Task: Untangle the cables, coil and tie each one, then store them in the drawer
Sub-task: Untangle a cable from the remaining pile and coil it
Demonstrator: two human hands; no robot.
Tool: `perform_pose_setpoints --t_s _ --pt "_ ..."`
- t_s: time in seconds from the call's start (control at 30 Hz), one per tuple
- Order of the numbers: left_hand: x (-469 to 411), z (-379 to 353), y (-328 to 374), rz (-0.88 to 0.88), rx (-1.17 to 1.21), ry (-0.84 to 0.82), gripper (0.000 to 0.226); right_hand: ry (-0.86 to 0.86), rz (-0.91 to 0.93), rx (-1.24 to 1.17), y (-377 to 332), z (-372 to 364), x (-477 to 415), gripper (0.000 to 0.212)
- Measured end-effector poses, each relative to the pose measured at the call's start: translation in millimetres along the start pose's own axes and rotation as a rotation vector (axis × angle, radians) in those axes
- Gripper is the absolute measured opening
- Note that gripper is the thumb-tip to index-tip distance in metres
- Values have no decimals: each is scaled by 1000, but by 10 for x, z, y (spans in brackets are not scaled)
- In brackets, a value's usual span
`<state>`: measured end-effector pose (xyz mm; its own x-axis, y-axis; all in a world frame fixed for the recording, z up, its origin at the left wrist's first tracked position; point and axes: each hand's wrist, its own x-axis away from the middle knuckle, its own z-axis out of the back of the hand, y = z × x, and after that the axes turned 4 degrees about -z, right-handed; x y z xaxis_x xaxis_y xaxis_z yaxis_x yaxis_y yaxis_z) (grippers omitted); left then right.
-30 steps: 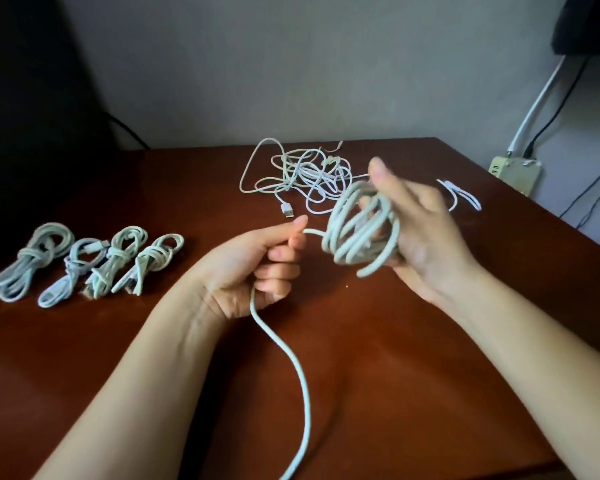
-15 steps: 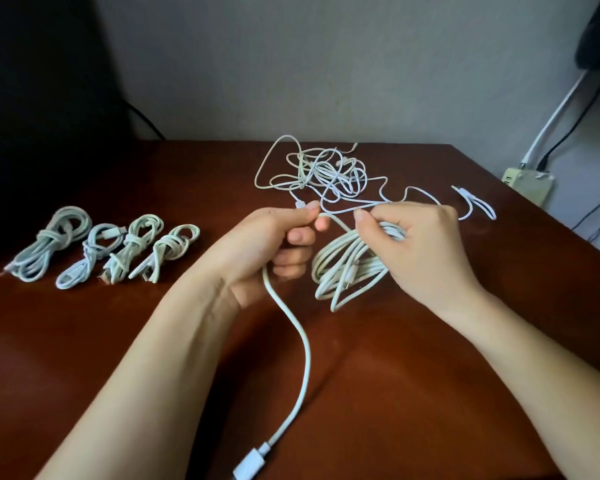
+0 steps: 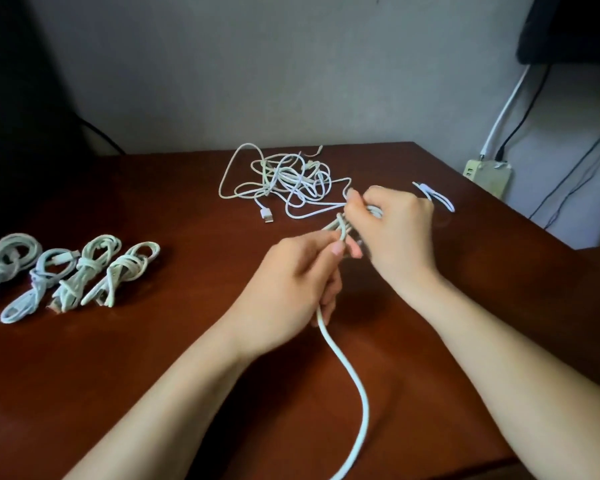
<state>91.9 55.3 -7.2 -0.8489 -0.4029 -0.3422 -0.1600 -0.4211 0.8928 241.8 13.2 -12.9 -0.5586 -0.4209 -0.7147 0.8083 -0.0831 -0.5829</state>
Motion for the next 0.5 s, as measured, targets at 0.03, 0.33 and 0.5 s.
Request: perform_pose_setpoints --t_s 0.03,0.33,0.5 --pt "13 -29 -14 -24 -83 -2 22 7 -30 -12 10 -8 -10 50" --pt "58 -244 -52 -88 -263 -50 14 79 -412 -273 -18 16 -74 55" --pt "12 -281 -52 104 126 -112 27 -16 -830 -934 -181 106 -121 40"
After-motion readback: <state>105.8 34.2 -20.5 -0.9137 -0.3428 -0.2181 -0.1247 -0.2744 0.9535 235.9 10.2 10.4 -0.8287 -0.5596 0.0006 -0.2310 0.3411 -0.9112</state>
